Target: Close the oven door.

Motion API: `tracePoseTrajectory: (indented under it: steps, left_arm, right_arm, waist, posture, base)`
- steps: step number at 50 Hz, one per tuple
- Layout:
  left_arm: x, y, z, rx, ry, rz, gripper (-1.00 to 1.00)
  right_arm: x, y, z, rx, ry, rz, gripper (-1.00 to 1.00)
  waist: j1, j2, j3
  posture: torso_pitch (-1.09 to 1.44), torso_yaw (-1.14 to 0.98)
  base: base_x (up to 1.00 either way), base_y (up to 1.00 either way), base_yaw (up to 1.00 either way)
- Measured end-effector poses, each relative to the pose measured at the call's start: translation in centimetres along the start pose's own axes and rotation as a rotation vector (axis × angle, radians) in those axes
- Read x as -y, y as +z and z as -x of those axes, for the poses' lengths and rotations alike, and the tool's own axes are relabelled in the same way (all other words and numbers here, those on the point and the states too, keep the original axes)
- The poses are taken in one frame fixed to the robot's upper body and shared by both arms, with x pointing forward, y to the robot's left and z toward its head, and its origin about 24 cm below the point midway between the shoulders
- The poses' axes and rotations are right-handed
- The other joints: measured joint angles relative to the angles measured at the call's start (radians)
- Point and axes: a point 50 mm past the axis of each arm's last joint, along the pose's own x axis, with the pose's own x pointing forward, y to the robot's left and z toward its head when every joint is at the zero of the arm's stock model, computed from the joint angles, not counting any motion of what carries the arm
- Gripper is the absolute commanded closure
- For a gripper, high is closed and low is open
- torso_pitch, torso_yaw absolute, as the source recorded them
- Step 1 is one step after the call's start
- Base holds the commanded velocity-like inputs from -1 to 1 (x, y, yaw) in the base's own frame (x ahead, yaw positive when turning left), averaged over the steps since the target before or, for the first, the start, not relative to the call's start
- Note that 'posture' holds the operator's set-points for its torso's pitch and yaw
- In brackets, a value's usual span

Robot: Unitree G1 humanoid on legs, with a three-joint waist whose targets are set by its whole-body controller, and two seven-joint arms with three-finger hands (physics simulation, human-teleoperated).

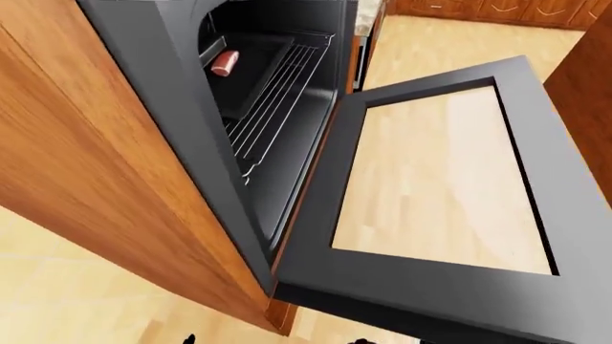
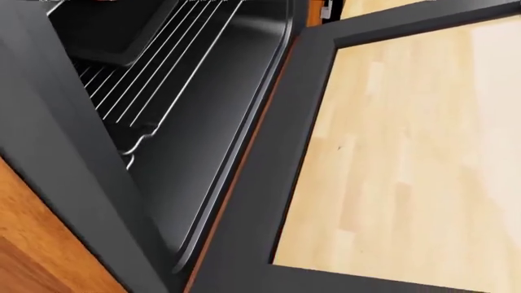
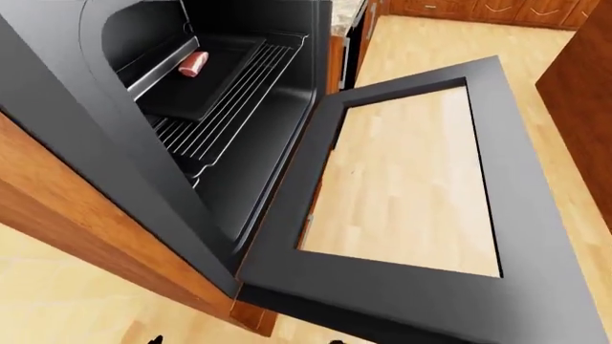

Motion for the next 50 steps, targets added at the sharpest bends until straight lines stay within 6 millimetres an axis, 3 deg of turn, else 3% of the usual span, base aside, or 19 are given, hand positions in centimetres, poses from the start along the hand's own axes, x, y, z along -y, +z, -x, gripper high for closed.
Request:
tracePoseTrajectory:
  steps: [6,25,32,50]
  left_arm:
    - [0.14,0.24,-0.07,0.010,-0.004,-0.001,-1.00]
    - [0.16,0.64,-0.18,0.024,-0.016,0.006,-1.00]
    - [0.06,0.73,-0.19,0.031,-0.009,0.014,-1.00]
    - [0.02,0.70,-0.18,0.031,-0.007,0.018,-1.00]
  right_arm:
    - [0.03,0.17,-0.12,0.007,-0.001,0.001,-1.00]
    - [0.11,0.33,-0.24,0.010,-0.001,-0.004,-1.00]
    - [0.24,0.43,-0.24,0.017,-0.007,-0.018,-1.00]
    - [0.18,0.45,-0.35,0.019,-0.005,-0.030,-1.00]
  waist:
    - [0.009,-0.007,0.032]
    - [-0.002,0.007,0.139]
    - [-0.013,0.009,0.152]
    - [-0.031,0.019,0.160]
  posture:
    - [0.19,0.00]
    - [0.33,0.00]
    - [0.33,0.00]
    - [0.33,0.00]
  base:
    - [0.00,0.00,0.00]
    - [0.00,0.00,0.00]
    - [0.00,0.00,0.00]
    - [0.00,0.00,0.00]
